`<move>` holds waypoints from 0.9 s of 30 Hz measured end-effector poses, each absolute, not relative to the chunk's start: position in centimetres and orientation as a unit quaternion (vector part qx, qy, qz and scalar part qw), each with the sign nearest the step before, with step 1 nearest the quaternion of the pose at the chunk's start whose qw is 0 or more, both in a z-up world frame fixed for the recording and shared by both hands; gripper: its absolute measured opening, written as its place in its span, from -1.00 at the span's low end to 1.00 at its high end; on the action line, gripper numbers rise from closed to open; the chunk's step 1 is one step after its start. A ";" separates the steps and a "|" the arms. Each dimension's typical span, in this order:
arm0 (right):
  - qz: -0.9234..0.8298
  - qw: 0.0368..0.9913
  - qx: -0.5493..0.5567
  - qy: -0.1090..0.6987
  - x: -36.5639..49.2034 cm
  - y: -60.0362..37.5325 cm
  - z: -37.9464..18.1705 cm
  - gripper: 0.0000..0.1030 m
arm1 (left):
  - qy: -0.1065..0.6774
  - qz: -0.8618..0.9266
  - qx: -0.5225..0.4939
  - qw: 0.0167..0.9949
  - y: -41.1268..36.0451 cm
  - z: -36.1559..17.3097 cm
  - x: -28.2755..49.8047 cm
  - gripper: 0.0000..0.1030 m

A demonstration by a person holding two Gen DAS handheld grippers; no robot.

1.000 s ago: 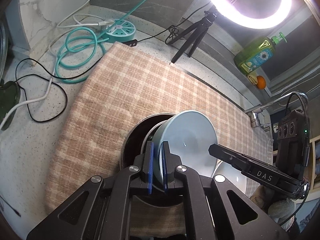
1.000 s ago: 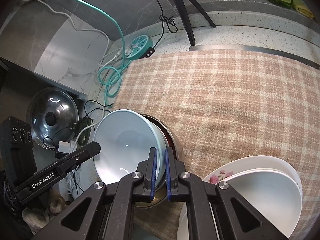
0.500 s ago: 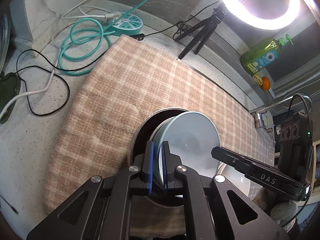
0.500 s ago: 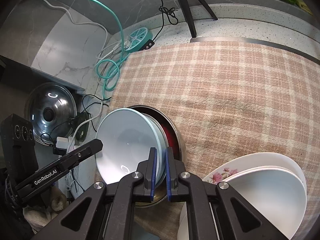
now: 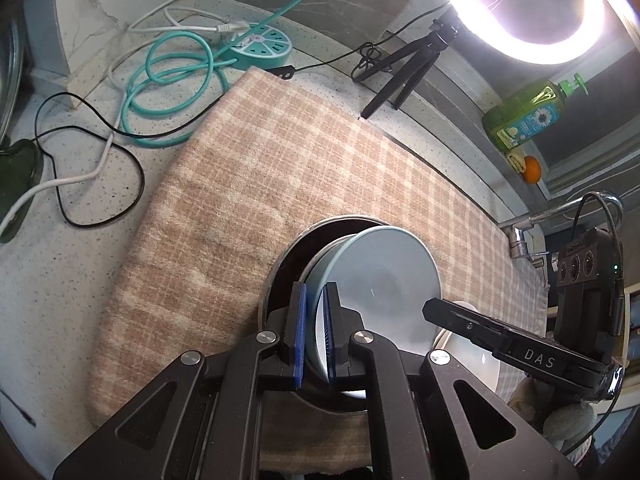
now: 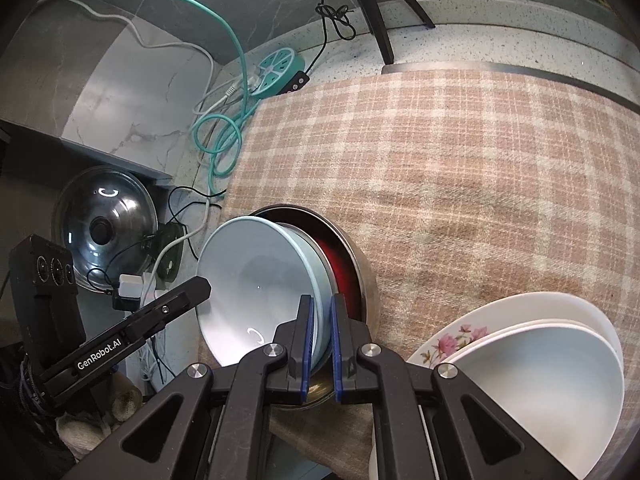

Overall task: Organize plates and bowls
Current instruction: 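Lower the light blue bowl into the steel bowl with both grippers, then settle the light blue bowl inside the steel bowl, keeping both grippers on the rims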

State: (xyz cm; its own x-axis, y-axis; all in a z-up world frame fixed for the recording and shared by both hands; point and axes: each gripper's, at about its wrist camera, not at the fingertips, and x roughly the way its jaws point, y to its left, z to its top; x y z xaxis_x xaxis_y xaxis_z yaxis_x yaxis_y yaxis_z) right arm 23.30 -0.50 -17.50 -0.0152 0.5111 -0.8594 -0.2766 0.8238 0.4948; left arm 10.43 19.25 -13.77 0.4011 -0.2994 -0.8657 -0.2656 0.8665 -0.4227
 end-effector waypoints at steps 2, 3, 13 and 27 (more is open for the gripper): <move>0.282 0.694 0.091 0.656 23.2 -0.5 -17.5 -0.85 | 0.548 -0.011 -0.258 0.796 19.2 -13.7 10.6 -0.89; 0.283 0.694 0.091 0.656 23.1 -0.5 -17.5 -0.85 | 0.549 -0.011 -0.257 0.795 19.2 -13.8 10.6 -0.89; 0.286 0.685 0.098 0.663 23.0 -0.7 -17.1 -0.85 | 0.561 -0.008 -0.247 0.790 19.0 -14.2 11.2 -0.89; 0.291 0.685 0.088 0.662 22.8 -0.7 -16.9 -0.79 | 0.561 -0.010 -0.249 0.789 19.0 -14.4 11.3 -0.83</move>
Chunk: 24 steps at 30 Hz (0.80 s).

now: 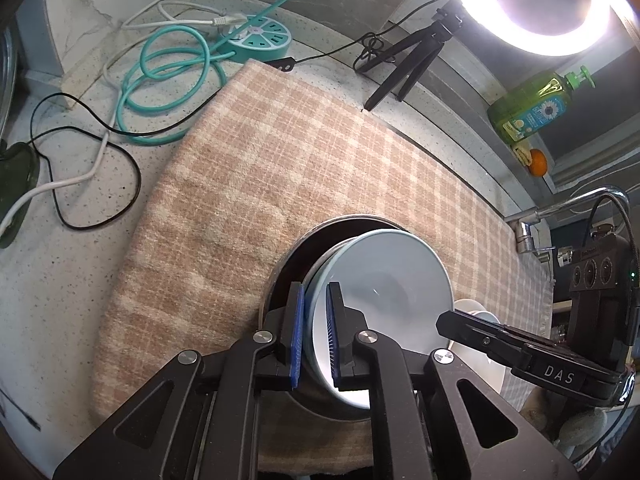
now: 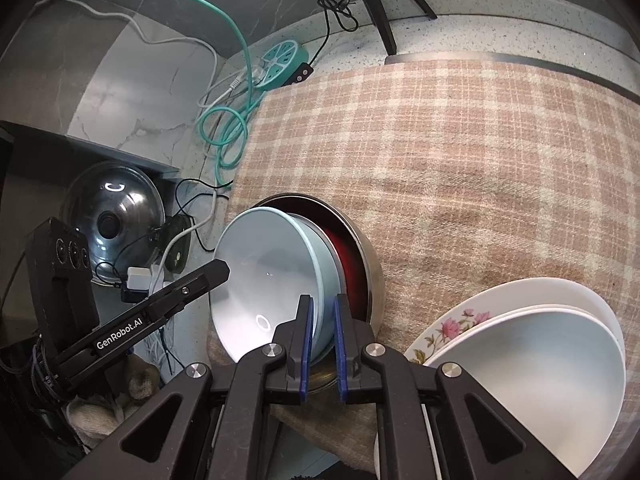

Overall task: Organize plates and bowls
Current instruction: 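Settle the light blue bowl inside the steel bowl, keeping both grippers on the rims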

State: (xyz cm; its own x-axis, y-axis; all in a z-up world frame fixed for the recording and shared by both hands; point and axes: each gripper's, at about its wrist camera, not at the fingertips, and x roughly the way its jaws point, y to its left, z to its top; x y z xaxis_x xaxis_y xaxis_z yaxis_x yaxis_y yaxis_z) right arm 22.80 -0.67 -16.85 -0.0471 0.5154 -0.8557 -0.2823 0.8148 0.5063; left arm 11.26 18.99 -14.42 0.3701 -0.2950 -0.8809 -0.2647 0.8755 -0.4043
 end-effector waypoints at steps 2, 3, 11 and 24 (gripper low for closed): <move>0.293 0.687 0.082 0.660 22.7 -0.6 -16.8 -0.79 | 0.560 -0.009 -0.248 0.790 19.1 -14.3 11.1 -0.83; 0.294 0.687 0.080 0.659 22.7 -0.5 -16.7 -0.79 | 0.559 -0.009 -0.248 0.791 19.1 -14.2 11.1 -0.83; 0.295 0.697 0.074 0.649 22.7 -0.9 -16.0 -0.79 | 0.544 -0.002 -0.243 0.803 19.7 -13.2 10.2 -0.81; 0.303 0.726 0.064 0.614 21.8 -1.9 -13.9 -0.63 | 0.523 0.007 -0.264 0.811 21.2 -12.8 7.9 -0.81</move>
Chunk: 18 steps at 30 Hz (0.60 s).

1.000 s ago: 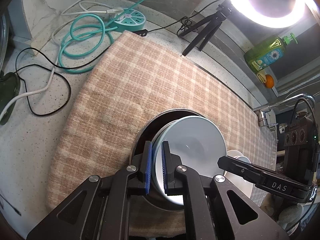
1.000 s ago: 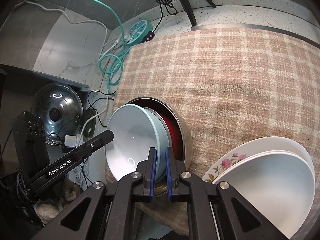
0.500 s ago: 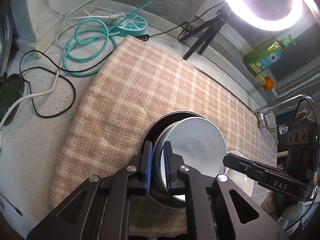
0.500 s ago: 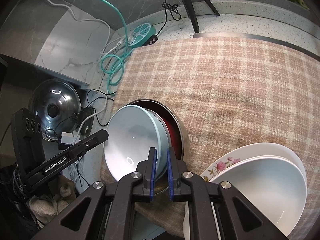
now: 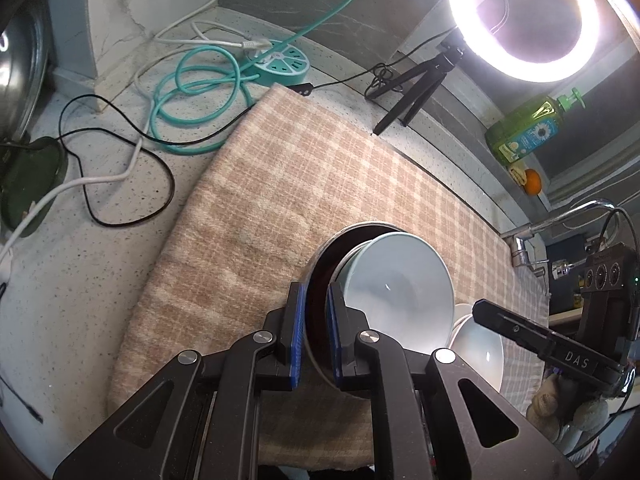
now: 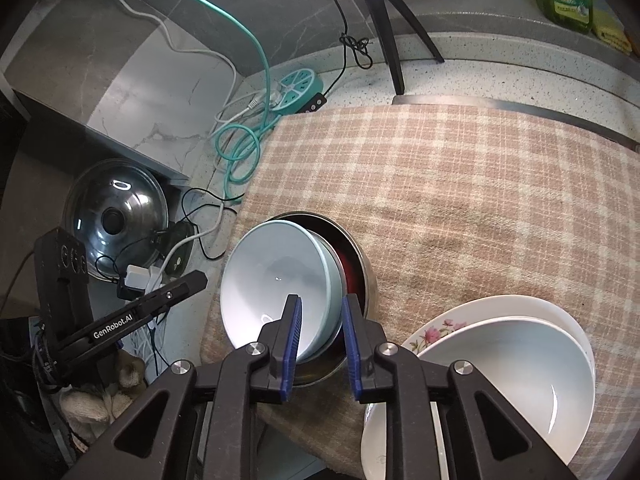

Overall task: Organize plates and bowls
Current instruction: 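Settle the light blue bowl inside the steel bowl, keeping both grippers on the rims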

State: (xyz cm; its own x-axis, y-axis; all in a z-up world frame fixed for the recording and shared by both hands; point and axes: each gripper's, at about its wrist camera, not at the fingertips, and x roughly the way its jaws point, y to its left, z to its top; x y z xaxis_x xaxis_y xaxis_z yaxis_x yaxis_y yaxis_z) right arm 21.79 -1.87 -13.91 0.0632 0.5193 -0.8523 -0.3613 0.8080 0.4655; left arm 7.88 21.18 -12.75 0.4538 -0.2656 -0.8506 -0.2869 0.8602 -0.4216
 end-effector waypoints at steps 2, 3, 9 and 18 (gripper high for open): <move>0.299 0.735 0.063 0.605 21.7 -2.2 -13.6 -0.62 | 0.516 0.006 -0.270 0.813 21.4 -12.8 7.3 -0.81; 0.297 0.741 0.063 0.600 21.5 -2.5 -13.5 -0.62 | 0.513 0.007 -0.272 0.814 21.5 -12.8 7.0 -0.81; 0.280 0.758 0.082 0.584 21.4 -3.8 -13.5 -0.62 | 0.503 0.021 -0.277 0.818 22.1 -13.3 5.6 -0.81; 0.267 0.746 0.100 0.602 21.6 -4.4 -15.0 -0.62 | 0.516 0.006 -0.276 0.811 22.3 -14.5 5.5 -0.81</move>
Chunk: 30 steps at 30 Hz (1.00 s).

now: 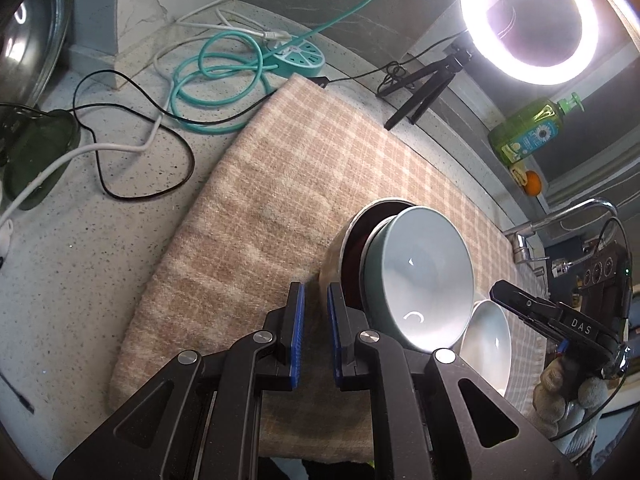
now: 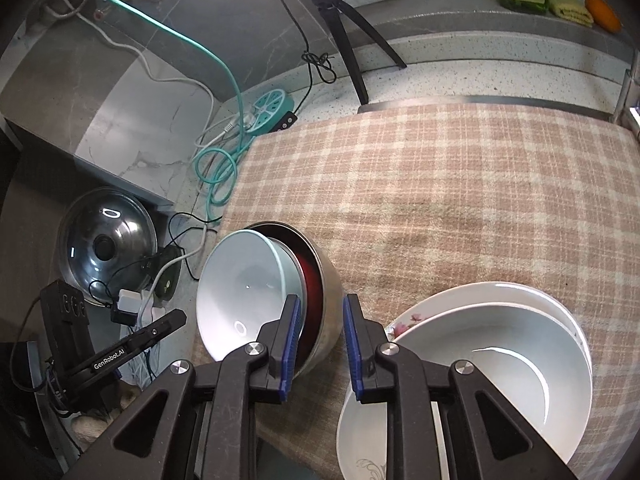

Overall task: Organize plates and bowls
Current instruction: 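Settle the light blue bowl inside the steel bowl, keeping both grippers on the rims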

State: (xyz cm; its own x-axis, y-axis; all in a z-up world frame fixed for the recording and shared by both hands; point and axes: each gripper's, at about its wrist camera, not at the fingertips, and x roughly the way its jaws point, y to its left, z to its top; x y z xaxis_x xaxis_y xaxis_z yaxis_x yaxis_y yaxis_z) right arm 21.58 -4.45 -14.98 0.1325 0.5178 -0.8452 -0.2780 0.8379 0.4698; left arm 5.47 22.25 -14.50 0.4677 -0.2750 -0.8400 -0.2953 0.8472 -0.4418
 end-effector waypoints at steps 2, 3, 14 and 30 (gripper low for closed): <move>0.264 0.742 0.105 0.608 21.6 -4.4 -15.3 -0.62 | 0.518 0.001 -0.275 0.810 22.2 -14.7 5.6 -0.81; 0.264 0.739 0.108 0.610 21.7 -4.4 -15.5 -0.62 | 0.519 -0.002 -0.275 0.810 22.1 -14.7 5.7 -0.81; 0.259 0.736 0.105 0.617 22.4 -3.4 -16.6 -0.62 | 0.532 -0.024 -0.270 0.802 21.9 -15.6 7.2 -0.81; 0.266 0.730 0.087 0.624 22.5 -2.3 -17.3 -0.62 | 0.541 -0.036 -0.257 0.800 21.3 -15.9 7.8 -0.81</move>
